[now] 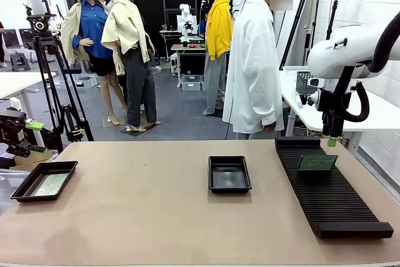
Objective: Inspect and transfer BCBs to ESD trays.
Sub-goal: Pick up the Blank PCB from the PCB Rack and place it in the right ESD tray.
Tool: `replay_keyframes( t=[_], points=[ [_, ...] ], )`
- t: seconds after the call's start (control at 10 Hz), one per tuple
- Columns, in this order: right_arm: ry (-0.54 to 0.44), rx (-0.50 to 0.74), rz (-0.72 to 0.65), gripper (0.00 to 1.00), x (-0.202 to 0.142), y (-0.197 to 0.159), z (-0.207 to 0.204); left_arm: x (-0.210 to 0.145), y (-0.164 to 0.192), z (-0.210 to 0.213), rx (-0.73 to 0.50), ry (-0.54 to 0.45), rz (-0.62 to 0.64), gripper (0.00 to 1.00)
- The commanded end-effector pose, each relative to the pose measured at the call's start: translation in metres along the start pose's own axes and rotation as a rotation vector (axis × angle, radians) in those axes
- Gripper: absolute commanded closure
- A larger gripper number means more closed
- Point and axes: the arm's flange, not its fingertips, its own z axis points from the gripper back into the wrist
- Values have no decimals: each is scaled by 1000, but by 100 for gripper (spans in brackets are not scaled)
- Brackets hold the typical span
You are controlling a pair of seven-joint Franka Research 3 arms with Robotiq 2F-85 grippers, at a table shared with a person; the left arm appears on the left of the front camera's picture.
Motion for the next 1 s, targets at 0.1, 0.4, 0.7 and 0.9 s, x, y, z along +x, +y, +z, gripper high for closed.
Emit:
replay_keyframes(
  t=[0.1,0.4,0.7,0.9],
  points=[
    [-13,-110,158,0,-4,21,-21,1,-1,2,5,3,-4,0],
    [-16,-155,209,0,-2,19,-28,1,-1,2,5,3,-4,0],
    [-57,-183,228,0,0,21,-37,1,-1,2,5,3,-4,0],
    [-70,-207,208,0,2,30,-46,1,-1,2,5,3,-4,0]
  ],
)
